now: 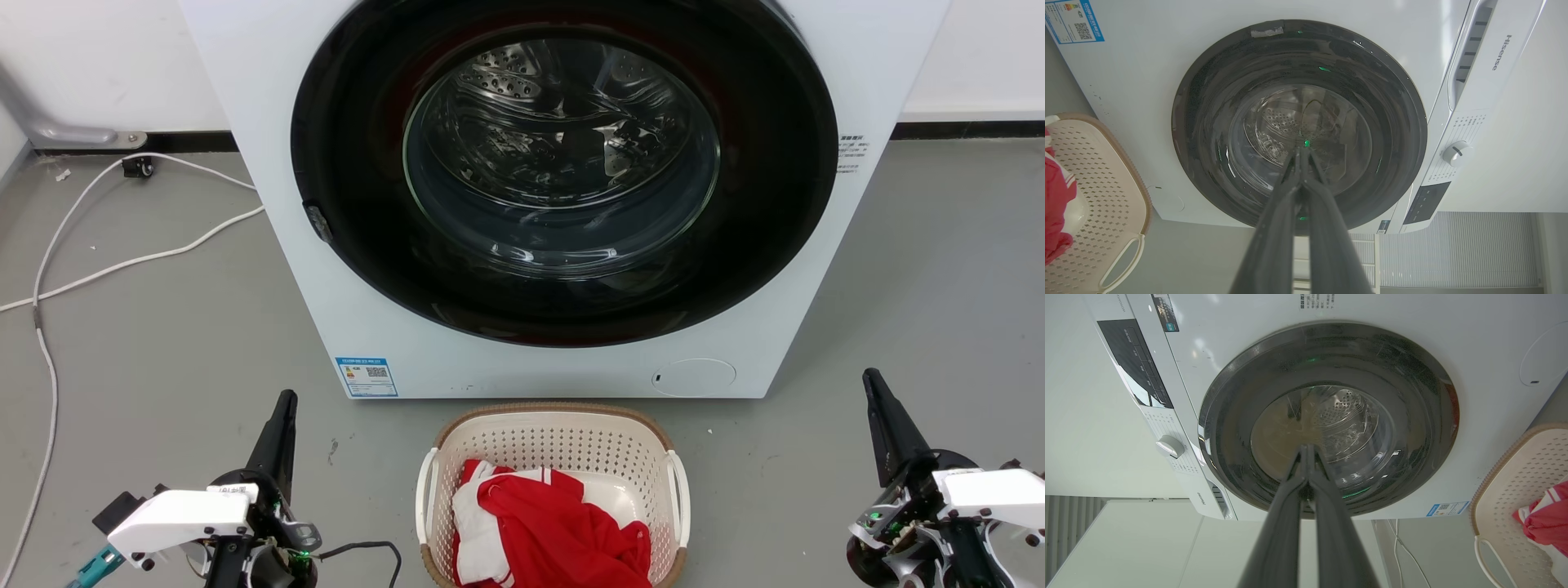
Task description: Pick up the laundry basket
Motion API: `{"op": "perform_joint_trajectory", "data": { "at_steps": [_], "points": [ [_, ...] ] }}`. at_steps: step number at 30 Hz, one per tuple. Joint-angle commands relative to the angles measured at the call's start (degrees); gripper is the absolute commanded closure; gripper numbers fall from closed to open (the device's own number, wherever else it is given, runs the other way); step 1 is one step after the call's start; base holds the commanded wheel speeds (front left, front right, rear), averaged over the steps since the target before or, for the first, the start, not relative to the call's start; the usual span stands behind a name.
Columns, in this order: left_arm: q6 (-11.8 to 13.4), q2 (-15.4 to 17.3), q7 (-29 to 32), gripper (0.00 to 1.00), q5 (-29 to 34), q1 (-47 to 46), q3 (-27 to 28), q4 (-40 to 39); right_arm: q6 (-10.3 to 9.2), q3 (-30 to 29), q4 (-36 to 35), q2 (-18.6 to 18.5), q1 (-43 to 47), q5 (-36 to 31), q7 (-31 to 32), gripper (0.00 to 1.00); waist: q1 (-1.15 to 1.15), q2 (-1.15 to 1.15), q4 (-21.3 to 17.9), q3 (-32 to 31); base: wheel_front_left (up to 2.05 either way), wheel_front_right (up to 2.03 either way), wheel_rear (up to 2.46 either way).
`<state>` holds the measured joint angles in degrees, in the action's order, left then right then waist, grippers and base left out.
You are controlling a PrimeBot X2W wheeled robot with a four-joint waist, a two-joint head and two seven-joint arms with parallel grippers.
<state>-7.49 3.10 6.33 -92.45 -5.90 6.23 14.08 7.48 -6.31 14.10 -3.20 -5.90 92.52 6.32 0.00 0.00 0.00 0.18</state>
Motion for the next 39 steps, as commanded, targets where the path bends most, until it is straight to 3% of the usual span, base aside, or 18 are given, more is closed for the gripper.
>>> {"op": "perform_joint_trajectory", "data": {
  "at_steps": [1, 29, 30, 39],
  "points": [
    [0.0, 0.0, 0.1, 1.0, 0.3, -0.6, 0.2, 0.1, 0.02, -0.1, 0.1, 0.2, -0.6, -0.4, 0.1, 1.0, 0.0, 0.0, 0.0, 0.0, 0.0, 0.0, 0.0],
    [0.0, -0.1, 0.2, 1.0, 0.4, -0.6, 0.3, 0.1, 0.02, -0.2, 0.1, 0.3, -0.6, -0.3, 0.2, 1.0, 0.0, 0.0, 0.0, 0.0, 0.0, 0.0, 0.0],
    [0.0, -0.1, 0.1, 0.0, 0.0, 0.0, 0.1, 0.0, 0.0, -0.1, 0.0, 0.1, 0.0, -0.3, 0.0, 0.0, 0.0, 0.0, 0.0, 0.0, 0.0, 0.0, 0.0],
    [0.0, -0.2, -1.8, 0.0, 0.8, 0.9, -2.1, -0.2, 0.0, 1.4, -0.4, 0.2, 1.4, -1.5, -1.9, 0.0, 0.0, 0.0, 0.0, -0.1, 0.0, 0.0, 0.0]
  ]
}}
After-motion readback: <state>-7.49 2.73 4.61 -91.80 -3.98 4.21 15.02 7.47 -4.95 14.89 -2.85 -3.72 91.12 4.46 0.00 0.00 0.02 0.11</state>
